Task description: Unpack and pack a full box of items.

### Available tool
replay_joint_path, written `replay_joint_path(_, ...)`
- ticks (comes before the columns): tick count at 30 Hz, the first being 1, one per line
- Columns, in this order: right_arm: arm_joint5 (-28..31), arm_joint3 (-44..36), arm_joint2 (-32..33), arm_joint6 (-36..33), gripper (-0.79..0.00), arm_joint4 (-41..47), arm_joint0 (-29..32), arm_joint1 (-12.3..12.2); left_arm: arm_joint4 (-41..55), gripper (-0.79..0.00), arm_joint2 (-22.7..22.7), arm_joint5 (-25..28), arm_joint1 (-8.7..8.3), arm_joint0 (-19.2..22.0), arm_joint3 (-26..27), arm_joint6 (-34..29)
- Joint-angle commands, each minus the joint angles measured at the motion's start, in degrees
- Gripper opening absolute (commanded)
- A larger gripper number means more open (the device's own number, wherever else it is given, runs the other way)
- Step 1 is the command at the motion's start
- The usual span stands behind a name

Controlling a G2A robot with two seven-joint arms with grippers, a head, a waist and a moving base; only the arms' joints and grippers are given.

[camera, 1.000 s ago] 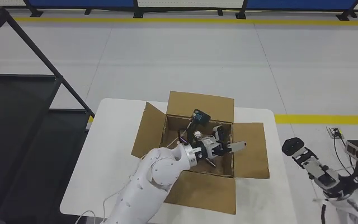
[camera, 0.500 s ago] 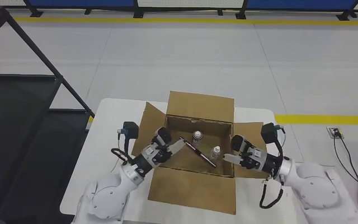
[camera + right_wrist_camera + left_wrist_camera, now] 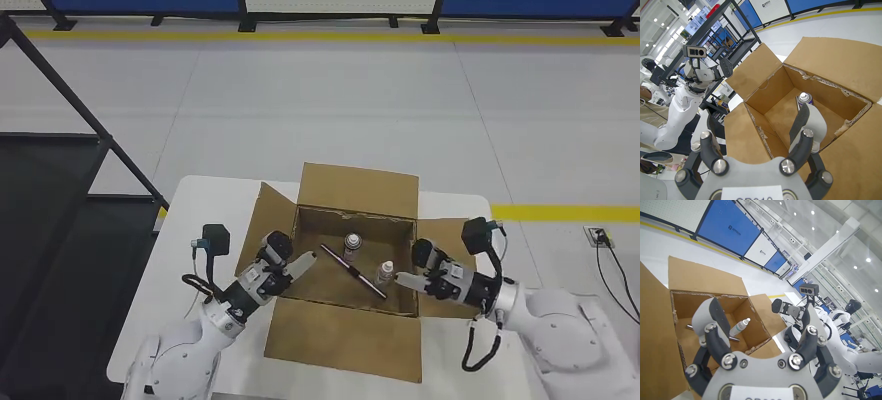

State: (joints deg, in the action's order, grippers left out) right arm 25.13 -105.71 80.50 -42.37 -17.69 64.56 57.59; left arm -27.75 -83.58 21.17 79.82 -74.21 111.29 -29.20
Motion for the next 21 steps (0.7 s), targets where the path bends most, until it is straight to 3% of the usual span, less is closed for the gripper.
replay_joint_path(1, -4.6, -0.5, -2.2, -2.0, 0.000, -9.9, -1.9, 0.1, 0.4, 0.000, 0.1, -0.4, -0.07, 0.0, 0.0, 0.5)
replay_joint_path(5, -10.2, 0.0, -9.3, -7.8, 0.000, -21.7, -7.7, 0.6, 3.5, 0.000, -1.0, -1.8, -0.24, 0.1, -0.1, 2.0)
replay_joint_path(8, -11.1, 2.9, -15.1, -11.3, 0.000, -27.7, -12.6, 1.4, 5.8, 0.000, -2.4, -1.9, -0.52, -0.4, 0.1, 2.0)
replay_joint_path(14, -7.0, 12.1, -22.7, -13.4, 0.000, -29.8, -21.1, 3.1, 10.1, 0.000, -4.8, -0.6, -1.07, -1.9, 0.8, 1.9)
replay_joint_path(21, -7.2, 21.1, -29.4, -18.7, 0.000, -30.2, -28.6, 5.2, 12.4, 0.000, -5.2, -0.1, -1.34, -2.2, 0.8, 1.5)
